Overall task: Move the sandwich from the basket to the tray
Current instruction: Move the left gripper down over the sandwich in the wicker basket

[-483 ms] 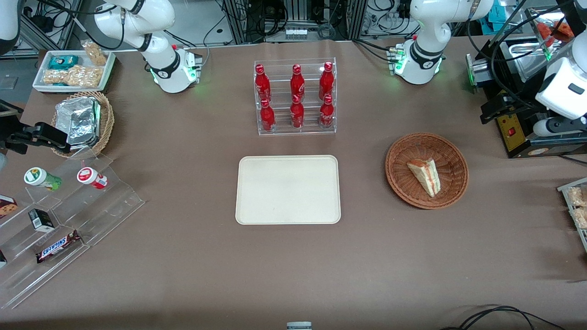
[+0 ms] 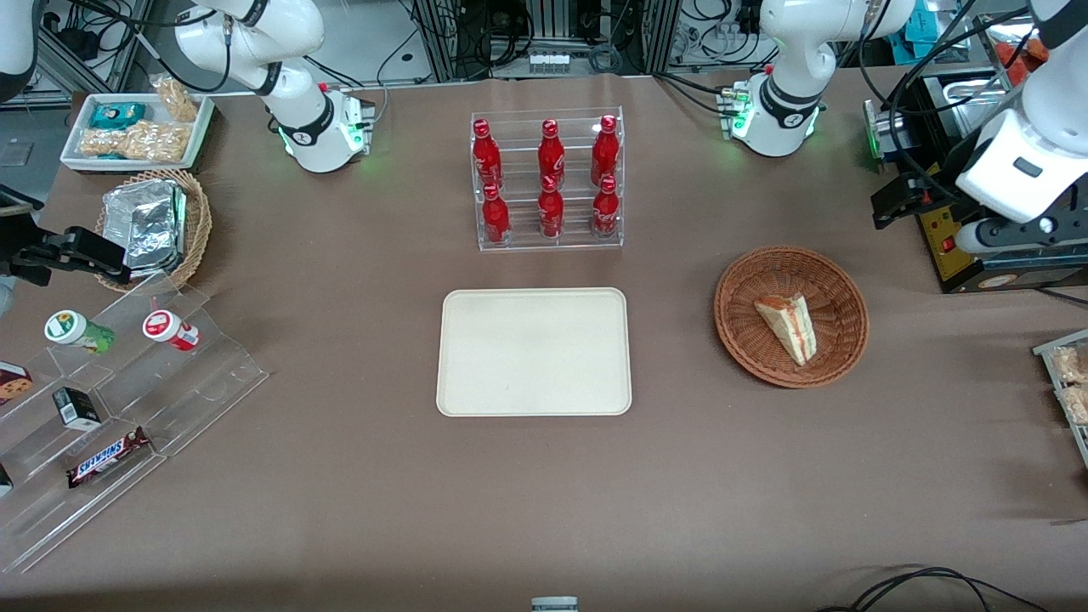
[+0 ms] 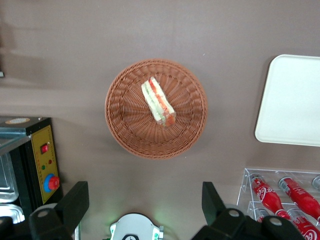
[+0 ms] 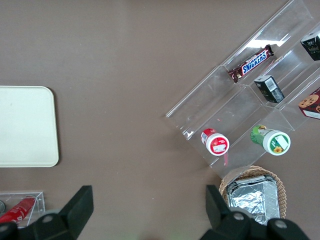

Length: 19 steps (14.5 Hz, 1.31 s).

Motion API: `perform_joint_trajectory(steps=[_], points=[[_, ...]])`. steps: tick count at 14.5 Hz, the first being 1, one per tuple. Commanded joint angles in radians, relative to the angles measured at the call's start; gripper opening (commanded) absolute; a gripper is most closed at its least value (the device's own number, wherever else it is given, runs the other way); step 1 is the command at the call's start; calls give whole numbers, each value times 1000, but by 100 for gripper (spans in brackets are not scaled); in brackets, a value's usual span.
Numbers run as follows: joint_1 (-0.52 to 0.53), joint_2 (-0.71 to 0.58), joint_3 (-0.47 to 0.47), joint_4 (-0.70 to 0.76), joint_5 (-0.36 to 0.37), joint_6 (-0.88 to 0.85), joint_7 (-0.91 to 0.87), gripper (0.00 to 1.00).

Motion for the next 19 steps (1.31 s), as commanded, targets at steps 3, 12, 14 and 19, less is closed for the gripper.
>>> perform_joint_trajectory(steps=[3, 12, 14, 19], points=[[-4, 91, -1, -80, 18, 24, -307, 100], [1, 47, 1, -555, -2, 543, -478, 100], [30, 47, 5, -674, -5, 704, -495, 100], [41, 117, 4, -709, -16, 817, -550, 100]])
